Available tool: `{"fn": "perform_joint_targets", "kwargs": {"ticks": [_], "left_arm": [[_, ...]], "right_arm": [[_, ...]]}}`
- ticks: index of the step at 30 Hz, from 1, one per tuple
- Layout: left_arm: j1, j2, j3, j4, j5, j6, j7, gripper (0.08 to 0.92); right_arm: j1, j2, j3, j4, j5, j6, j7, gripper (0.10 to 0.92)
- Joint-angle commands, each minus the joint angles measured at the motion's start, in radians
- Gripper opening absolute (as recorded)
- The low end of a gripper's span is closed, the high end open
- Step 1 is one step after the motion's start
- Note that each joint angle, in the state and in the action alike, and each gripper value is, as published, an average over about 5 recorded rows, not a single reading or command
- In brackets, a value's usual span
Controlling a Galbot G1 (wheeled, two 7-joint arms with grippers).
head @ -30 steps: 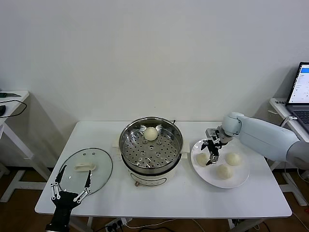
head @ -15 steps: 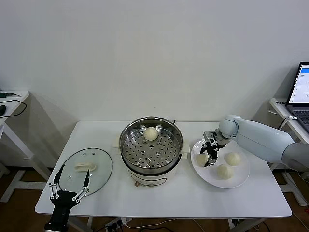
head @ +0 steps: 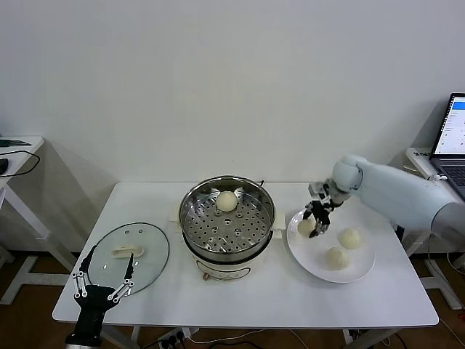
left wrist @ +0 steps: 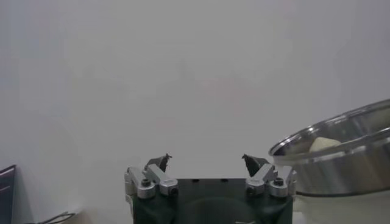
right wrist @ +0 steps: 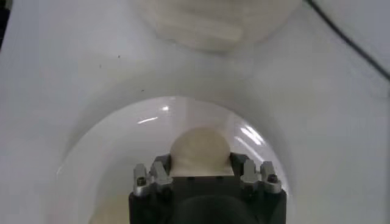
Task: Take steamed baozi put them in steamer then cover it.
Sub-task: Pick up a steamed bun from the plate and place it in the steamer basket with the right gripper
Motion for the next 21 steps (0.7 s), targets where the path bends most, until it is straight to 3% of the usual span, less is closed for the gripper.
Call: {"fn": "perform_joint_targets", "kwargs": {"ticks": [1, 7, 13, 21], "left_arm": [[0.001, 0.002, 0.001, -0.004, 0.001, 0.000, 0.000, 0.823], [0.002, 0.002, 0.007, -0.008, 0.003, -0.004, -0.001, 0.823], [-0.002, 0.002, 0.012, -0.010, 0.004, -0.005, -0.001, 0.823], [-0.013, 0.003, 0.014, -0.005, 0.003, -0.005, -0.005, 0.823]], "right_arm": [[0.237, 0.032, 0.004, 0.056, -0.010, 0.007, -0.187, 0.661], [0.398, 0.132, -0.089, 0.143, 0.137, -0.034, -0.210, 0.659], [0.441, 0.263, -0.169, 0.233, 0.253, -0.097, -0.133, 0.655], [0.375, 0.440, -0.238, 0.190, 0.346, -0.183, 0.001, 0.652]]}}
